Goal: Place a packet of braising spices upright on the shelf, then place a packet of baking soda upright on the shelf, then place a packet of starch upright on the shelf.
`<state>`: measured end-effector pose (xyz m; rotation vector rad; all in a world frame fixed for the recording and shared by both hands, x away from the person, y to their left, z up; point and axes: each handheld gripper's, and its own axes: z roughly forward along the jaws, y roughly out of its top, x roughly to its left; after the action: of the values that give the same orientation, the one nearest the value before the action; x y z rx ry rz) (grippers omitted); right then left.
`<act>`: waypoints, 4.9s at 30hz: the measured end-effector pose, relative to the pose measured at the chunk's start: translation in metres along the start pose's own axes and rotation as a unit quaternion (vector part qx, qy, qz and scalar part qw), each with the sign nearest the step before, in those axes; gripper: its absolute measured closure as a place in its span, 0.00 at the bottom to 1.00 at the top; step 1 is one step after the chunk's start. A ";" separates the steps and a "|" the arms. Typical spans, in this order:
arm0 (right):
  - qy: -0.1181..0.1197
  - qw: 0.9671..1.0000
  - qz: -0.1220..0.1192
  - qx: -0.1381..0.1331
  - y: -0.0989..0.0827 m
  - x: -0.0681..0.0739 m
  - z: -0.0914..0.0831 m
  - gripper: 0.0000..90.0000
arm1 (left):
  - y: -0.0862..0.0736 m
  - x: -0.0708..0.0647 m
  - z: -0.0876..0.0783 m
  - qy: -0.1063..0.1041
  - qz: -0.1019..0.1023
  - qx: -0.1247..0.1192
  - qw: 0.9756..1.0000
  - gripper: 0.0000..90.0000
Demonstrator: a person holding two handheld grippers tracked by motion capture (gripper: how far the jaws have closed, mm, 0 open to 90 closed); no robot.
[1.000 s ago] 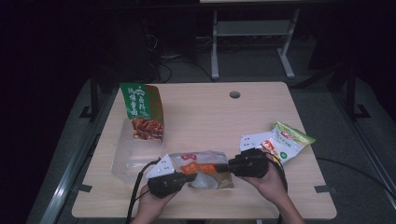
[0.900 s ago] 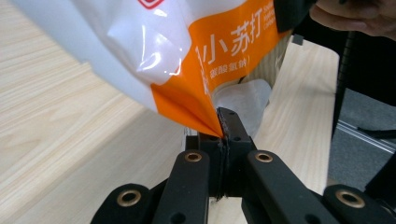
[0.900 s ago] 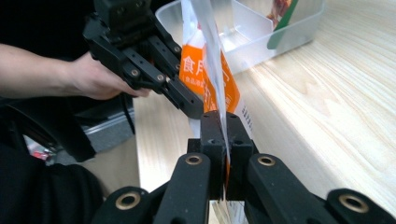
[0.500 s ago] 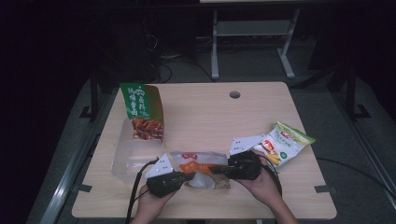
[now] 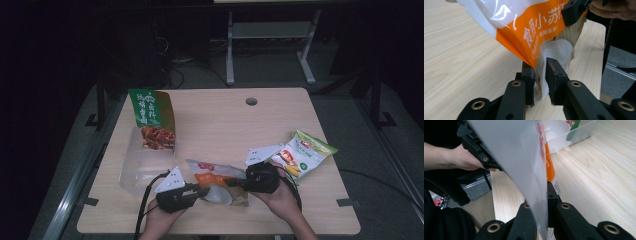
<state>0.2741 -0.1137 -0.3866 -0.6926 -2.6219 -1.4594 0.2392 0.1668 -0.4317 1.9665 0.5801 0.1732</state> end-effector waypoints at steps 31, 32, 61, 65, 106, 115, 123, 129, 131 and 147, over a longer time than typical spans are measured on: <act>-0.023 0.998 0.043 -0.047 0.001 -0.022 -0.031 1.00 | -0.001 -0.013 -0.017 -0.041 0.019 -0.005 0.999 0.64; -0.022 0.998 0.045 -0.046 0.002 -0.022 -0.031 1.00 | -0.001 -0.013 -0.017 -0.042 0.019 -0.004 0.999 0.63; -0.003 0.998 0.029 -0.050 0.066 -0.031 -0.009 1.00 | -0.003 -0.023 -0.015 -0.084 0.044 0.028 0.995 0.39; -0.002 0.998 0.025 -0.050 0.075 -0.028 -0.005 1.00 | -0.002 -0.023 -0.015 -0.087 0.048 0.025 0.995 0.39; 0.076 0.996 0.004 -0.055 0.179 -0.020 0.103 1.00 | -0.008 -0.023 -0.007 -0.101 0.061 0.038 0.992 0.38; 0.084 0.996 0.012 -0.038 0.182 -0.023 0.138 1.00 | -0.008 -0.024 -0.007 -0.102 0.054 0.038 0.993 0.38; 0.086 0.995 0.022 -0.034 0.186 -0.024 0.160 1.00 | -0.007 -0.020 -0.011 -0.100 0.048 0.039 0.993 0.37; 0.092 0.995 0.035 -0.029 0.185 -0.028 0.180 1.00 | -0.008 -0.020 -0.011 -0.101 0.059 0.039 0.992 0.37; 0.099 0.994 0.044 -0.028 0.183 -0.030 0.188 1.00 | -0.008 -0.020 -0.011 -0.100 0.060 0.037 0.992 0.37; 0.084 0.994 0.062 -0.011 0.164 -0.042 0.201 0.95 | -0.011 -0.019 -0.011 -0.098 0.059 0.038 0.993 0.37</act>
<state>0.4111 0.1102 -0.3784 -0.6873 -2.3967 -1.4452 0.2153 0.1711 -0.4340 2.0640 0.3484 0.0303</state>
